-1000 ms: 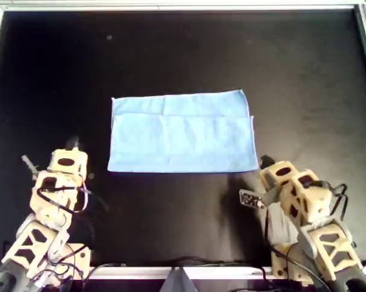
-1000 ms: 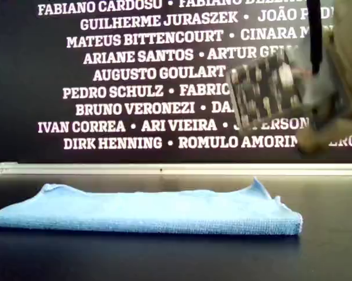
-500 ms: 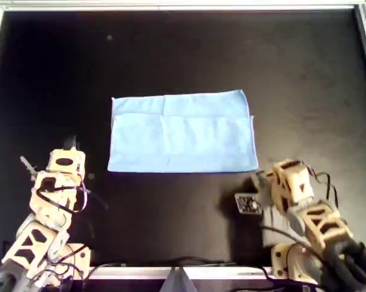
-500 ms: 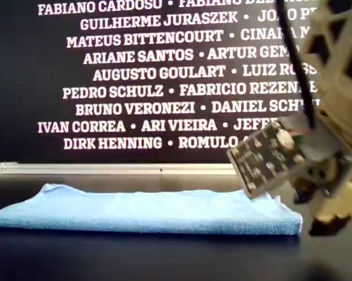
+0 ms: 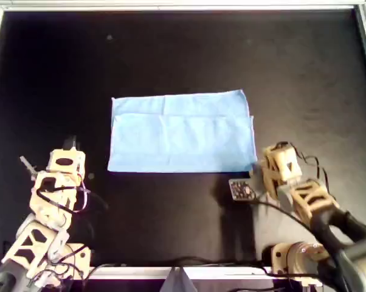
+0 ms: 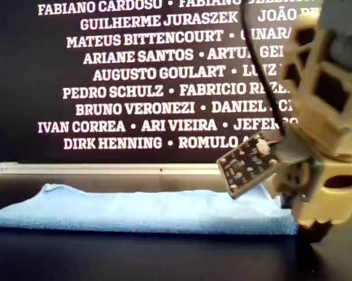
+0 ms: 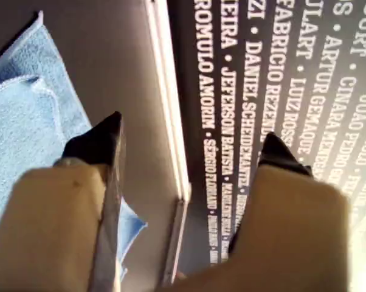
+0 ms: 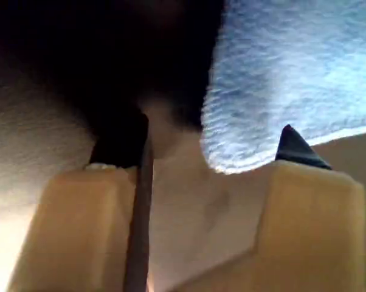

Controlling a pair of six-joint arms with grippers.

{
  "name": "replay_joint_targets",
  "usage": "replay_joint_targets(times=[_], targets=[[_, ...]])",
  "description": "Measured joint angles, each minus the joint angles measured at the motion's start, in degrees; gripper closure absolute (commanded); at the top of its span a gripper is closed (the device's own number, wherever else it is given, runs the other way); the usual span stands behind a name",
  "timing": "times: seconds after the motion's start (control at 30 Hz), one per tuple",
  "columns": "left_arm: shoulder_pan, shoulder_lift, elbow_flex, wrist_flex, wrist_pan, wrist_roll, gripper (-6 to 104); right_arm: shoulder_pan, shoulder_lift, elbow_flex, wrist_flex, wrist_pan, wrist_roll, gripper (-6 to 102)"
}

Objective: Fold a cloth

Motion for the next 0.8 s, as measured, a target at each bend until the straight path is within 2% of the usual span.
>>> replay_joint_targets(times=[0.27, 0.37, 0.47, 0.8], targets=[[0.00, 0.00, 0.00, 0.00, 0.00, 0.00, 19, 0.00, -4.48, -4.31, 0.00, 0.00, 0.26, 14], [0.00, 0.00, 0.00, 0.00, 0.00, 0.00, 19, 0.00, -4.48, -4.31, 0.00, 0.00, 0.26, 19], [0.00, 0.00, 0.00, 0.00, 0.00, 0.00, 19, 0.00, -4.48, -4.31, 0.00, 0.00, 0.26, 33], [0.00, 0.00, 0.00, 0.00, -0.26, 0.00, 19, 0.00, -4.57, -4.48, 0.00, 0.00, 0.26, 91]])
